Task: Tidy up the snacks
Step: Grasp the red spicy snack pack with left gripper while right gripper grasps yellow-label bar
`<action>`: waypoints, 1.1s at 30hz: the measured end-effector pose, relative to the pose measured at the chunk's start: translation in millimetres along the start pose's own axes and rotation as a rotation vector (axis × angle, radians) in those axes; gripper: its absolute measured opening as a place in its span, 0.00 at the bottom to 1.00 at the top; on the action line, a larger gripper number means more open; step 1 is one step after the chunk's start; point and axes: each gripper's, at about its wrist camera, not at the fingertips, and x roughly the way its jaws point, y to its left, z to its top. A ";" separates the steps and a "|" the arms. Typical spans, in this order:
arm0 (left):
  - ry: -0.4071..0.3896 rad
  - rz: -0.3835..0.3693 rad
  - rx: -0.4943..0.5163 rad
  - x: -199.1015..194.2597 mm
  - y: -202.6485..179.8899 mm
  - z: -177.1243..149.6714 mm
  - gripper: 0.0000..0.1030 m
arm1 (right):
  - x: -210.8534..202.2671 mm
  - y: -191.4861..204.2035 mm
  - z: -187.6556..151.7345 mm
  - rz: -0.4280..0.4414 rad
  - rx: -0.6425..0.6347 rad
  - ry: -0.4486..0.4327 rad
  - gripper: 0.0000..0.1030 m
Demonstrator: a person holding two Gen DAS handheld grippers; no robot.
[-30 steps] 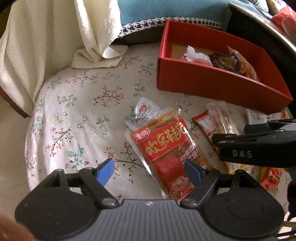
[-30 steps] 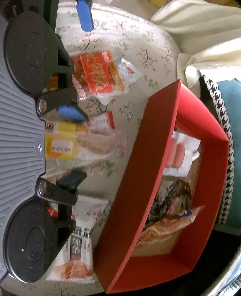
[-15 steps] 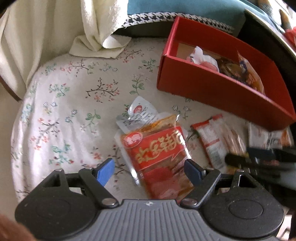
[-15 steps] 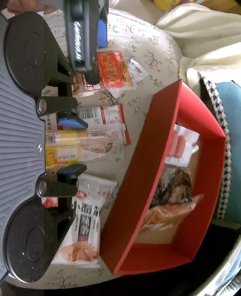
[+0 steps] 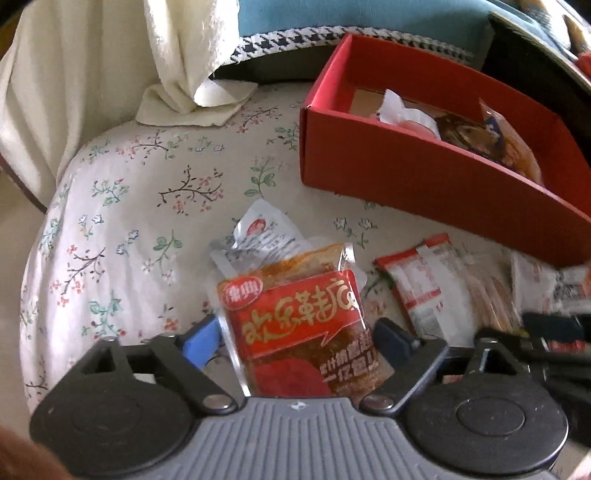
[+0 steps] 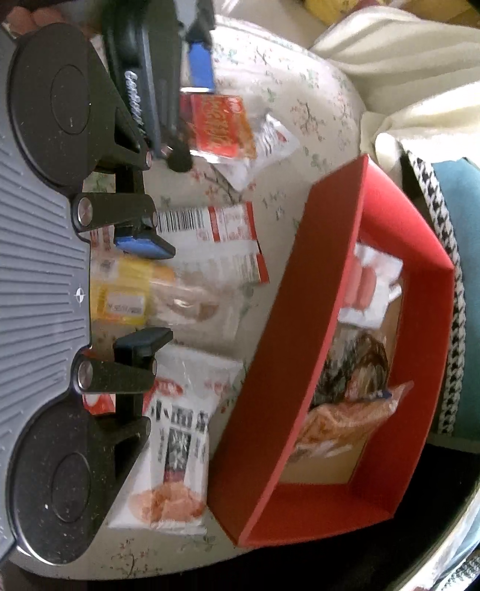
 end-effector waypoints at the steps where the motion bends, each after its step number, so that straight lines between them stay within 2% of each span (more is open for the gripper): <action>1: 0.008 -0.004 0.000 -3.8 4.1 -3.0 0.72 | 0.1 1.8 -1.7 0.006 -0.004 0.003 0.48; 6: 0.043 -0.067 -0.056 -16.5 23.5 -24.7 0.58 | -4.9 1.6 -12.8 0.021 -0.016 0.011 0.48; 10: 0.075 -0.093 -0.086 -22.6 31.8 -42.0 0.58 | -4.9 -2.1 -20.2 0.012 -0.015 0.017 0.49; 16: 0.083 -0.048 -0.133 -20.8 24.8 -54.8 0.77 | -4.5 -2.9 -22.6 0.010 -0.015 0.016 0.51; 18: 0.074 -0.013 -0.112 -18.7 12.6 -58.9 0.85 | -2.4 -4.0 -22.6 0.008 -0.013 0.017 0.52; 21: 0.043 0.071 -0.031 -15.4 -7.4 -65.5 0.90 | -2.3 -4.2 -23.2 0.009 -0.016 0.012 0.53; 22: 0.024 0.077 -0.033 -17.0 -9.2 -68.0 0.90 | -2.8 -4.1 -23.8 0.009 -0.021 0.009 0.52; 25: 0.016 0.062 -0.041 -19.6 -7.3 -69.6 0.80 | -6.0 -5.6 -25.7 0.020 -0.028 0.011 0.49; 27: 0.009 0.055 -0.022 -24.6 -6.8 -69.6 0.64 | -9.6 -7.0 -27.0 0.025 -0.031 0.008 0.49; 29: 0.008 0.057 -0.017 -27.5 -5.0 -69.0 0.60 | -13.8 -9.3 -28.1 0.029 -0.029 0.001 0.48; 33: 0.003 0.053 -0.037 -28.4 1.7 -69.1 0.59 | -25.1 -12.1 -28.0 0.038 -0.018 -0.024 0.46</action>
